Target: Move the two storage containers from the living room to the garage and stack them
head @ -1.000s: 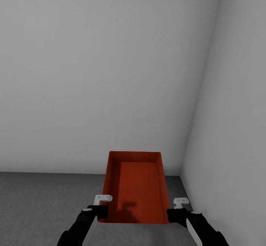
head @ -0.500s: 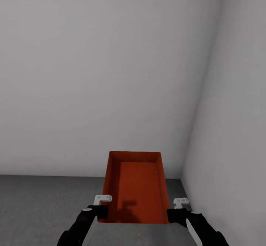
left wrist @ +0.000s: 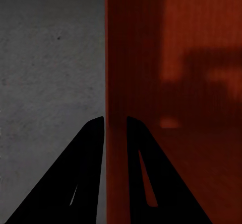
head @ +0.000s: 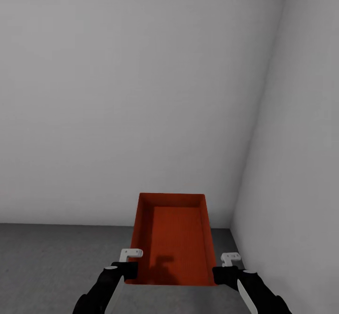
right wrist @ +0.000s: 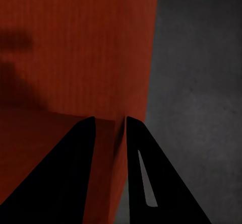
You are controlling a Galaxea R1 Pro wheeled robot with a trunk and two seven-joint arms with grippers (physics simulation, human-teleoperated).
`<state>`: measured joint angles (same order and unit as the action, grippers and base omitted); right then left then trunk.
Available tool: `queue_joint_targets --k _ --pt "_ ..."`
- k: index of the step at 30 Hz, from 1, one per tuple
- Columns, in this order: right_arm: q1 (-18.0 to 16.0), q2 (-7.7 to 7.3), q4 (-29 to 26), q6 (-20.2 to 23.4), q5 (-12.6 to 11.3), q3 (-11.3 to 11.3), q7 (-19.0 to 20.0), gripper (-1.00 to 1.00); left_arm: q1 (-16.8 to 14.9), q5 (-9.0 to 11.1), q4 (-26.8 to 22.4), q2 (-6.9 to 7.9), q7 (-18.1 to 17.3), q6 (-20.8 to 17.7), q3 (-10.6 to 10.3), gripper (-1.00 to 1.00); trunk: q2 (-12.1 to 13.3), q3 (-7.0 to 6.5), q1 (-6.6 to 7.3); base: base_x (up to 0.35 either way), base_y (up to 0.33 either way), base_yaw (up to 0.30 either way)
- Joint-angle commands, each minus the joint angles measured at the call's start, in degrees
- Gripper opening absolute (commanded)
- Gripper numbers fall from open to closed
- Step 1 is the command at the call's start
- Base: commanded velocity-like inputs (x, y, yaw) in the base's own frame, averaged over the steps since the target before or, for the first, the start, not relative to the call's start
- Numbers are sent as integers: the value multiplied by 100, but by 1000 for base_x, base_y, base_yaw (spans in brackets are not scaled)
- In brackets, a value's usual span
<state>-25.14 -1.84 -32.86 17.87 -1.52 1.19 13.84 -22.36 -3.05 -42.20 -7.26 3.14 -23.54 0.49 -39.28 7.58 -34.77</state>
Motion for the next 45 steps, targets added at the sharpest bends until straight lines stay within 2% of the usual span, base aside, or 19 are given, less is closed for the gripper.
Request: queue_joint_targets --k 1,24,45 --pt "1 26 -21 -55 13 188 4 -100 -5 88 -8 -33 46 -46 79 -100 -9 10 -2 28 0 0" --pt "1 26 -19 -55 11 188 4 -100 -5 85 -8 -30 46 -46 77 -100 -9 10 -2 289 -110 0" --pt "1 26 -10 -55 11 188 4 -100 -5 92 -8 -31 46 -46 83 -100 -9 10 -2 15 25 0"
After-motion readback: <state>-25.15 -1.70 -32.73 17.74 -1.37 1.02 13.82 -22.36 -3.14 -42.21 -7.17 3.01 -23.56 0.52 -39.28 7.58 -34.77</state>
